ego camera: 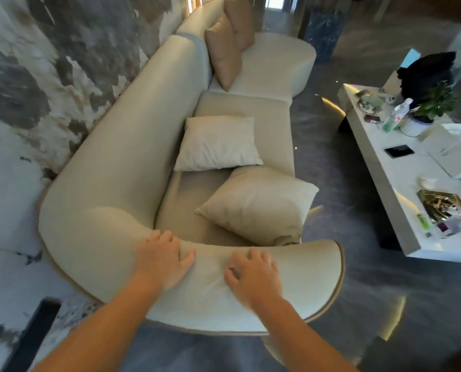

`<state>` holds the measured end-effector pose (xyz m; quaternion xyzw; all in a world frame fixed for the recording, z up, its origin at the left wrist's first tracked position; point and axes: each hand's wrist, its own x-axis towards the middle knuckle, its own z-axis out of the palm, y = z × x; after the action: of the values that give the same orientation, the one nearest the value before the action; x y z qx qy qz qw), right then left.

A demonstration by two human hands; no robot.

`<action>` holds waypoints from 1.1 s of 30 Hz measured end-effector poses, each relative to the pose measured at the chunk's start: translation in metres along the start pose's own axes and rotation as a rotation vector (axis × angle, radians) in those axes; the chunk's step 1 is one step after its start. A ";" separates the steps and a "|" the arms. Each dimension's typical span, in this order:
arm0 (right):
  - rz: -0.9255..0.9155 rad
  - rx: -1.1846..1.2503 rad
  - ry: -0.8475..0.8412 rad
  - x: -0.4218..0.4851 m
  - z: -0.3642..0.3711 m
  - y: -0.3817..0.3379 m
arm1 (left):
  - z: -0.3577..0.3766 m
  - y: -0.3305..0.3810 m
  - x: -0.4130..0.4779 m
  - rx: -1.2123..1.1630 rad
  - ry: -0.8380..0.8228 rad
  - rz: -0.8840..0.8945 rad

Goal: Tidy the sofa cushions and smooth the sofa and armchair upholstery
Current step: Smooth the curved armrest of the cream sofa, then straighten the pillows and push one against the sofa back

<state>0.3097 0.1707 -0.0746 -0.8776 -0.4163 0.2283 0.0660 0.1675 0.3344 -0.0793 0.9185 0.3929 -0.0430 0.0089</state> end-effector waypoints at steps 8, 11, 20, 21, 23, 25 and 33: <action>0.236 0.118 -0.148 0.135 -0.008 0.032 | 0.043 -0.013 0.071 -0.052 -0.215 -0.159; 0.380 0.278 -0.072 0.169 0.008 0.076 | 0.073 -0.005 0.118 -0.215 -0.198 -0.085; 0.854 0.767 0.247 0.238 0.028 0.193 | 0.143 0.088 0.296 -0.690 -0.130 -0.215; 0.851 0.818 0.221 0.247 0.035 0.199 | 0.150 0.097 0.320 -0.683 -0.253 -0.242; 0.798 0.828 0.178 0.267 0.048 0.201 | 0.162 0.109 0.356 -0.667 -0.505 -0.297; 0.795 0.813 0.146 0.279 0.055 0.199 | 0.168 0.107 0.366 -0.666 -0.608 -0.343; 0.932 0.779 0.031 0.270 0.077 0.122 | 0.108 0.029 0.268 -1.228 -0.464 -0.472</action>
<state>0.5091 0.2919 -0.2735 -0.8821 0.1271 0.3557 0.2814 0.3651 0.5025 -0.2102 0.6042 0.5231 -0.0091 0.6010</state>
